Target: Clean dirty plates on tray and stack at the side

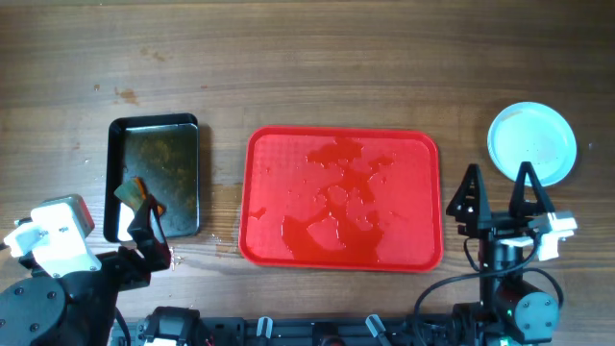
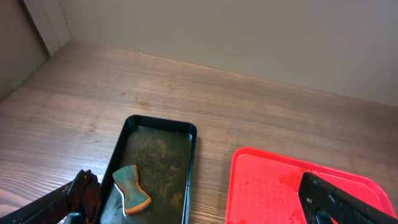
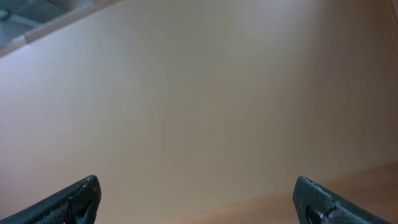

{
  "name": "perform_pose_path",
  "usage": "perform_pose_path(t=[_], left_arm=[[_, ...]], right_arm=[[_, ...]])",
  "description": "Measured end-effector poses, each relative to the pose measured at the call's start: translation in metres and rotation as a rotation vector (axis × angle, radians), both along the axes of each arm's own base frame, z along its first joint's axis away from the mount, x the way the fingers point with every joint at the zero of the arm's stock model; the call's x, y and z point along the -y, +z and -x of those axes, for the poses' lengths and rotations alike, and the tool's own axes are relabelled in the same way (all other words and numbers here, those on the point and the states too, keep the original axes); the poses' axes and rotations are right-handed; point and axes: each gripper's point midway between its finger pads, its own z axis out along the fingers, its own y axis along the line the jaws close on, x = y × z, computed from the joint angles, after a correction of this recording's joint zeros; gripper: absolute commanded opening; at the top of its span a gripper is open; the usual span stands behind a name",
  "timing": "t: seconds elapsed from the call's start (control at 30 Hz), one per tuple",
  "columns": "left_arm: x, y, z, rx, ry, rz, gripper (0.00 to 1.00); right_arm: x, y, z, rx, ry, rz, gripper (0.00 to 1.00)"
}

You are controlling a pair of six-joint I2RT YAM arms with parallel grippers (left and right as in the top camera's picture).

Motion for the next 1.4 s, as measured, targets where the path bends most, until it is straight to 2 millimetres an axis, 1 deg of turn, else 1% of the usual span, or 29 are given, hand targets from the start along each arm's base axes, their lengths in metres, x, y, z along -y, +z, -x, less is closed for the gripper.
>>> perform_pose_path(t=[0.13,0.2,0.3,0.33,0.4,0.43,0.53,0.63,0.77,0.87,0.97,1.13,1.4], left_arm=[[0.0,0.0,0.0,0.0,0.0,0.0,1.0],[0.0,0.0,0.0,0.0,0.0,0.0,1.0],[0.0,0.0,0.0,0.0,0.0,0.0,1.0],[0.0,0.0,0.0,0.0,0.0,0.0,1.0],[0.0,0.0,0.0,0.0,0.0,0.0,1.0],[0.0,0.0,0.0,0.0,0.0,0.0,1.0],[0.0,0.0,0.0,0.0,0.0,0.0,1.0],[0.0,0.0,0.0,0.0,0.0,0.0,1.0],[0.0,0.0,0.0,0.0,0.0,0.0,1.0],[0.0,0.0,0.0,0.0,0.0,0.0,1.0],[0.0,0.0,0.0,0.0,0.0,0.0,1.0],[0.0,0.0,0.0,0.0,0.0,0.0,1.0],[0.0,0.0,0.0,0.0,0.0,0.0,1.0]], right_arm=[[0.001,-0.031,-0.01,-0.068,0.004,-0.035,1.0],[0.004,-0.056,-0.016,-0.152,0.001,-0.087,1.0],[0.006,-0.078,-0.02,-0.234,-0.008,-0.128,1.0],[0.006,-0.089,-0.021,-0.278,-0.009,-0.142,1.0],[0.007,-0.105,-0.022,-0.343,-0.012,-0.169,1.0],[0.007,-0.108,-0.022,-0.354,-0.013,-0.173,1.0],[0.007,-0.109,-0.022,-0.356,-0.015,-0.175,1.0],[0.007,-0.109,-0.022,-0.358,-0.023,-0.109,1.0],[0.002,-0.11,-0.022,-0.365,-0.027,0.066,1.0],[-0.001,-0.11,-0.022,-0.362,-0.041,0.246,1.0],[-0.004,-0.11,-0.022,-0.355,-0.052,0.385,1.0],[-0.006,-0.111,-0.022,-0.35,-0.053,0.452,1.0],[-0.006,-0.111,-0.022,-0.348,-0.052,0.466,1.0]])
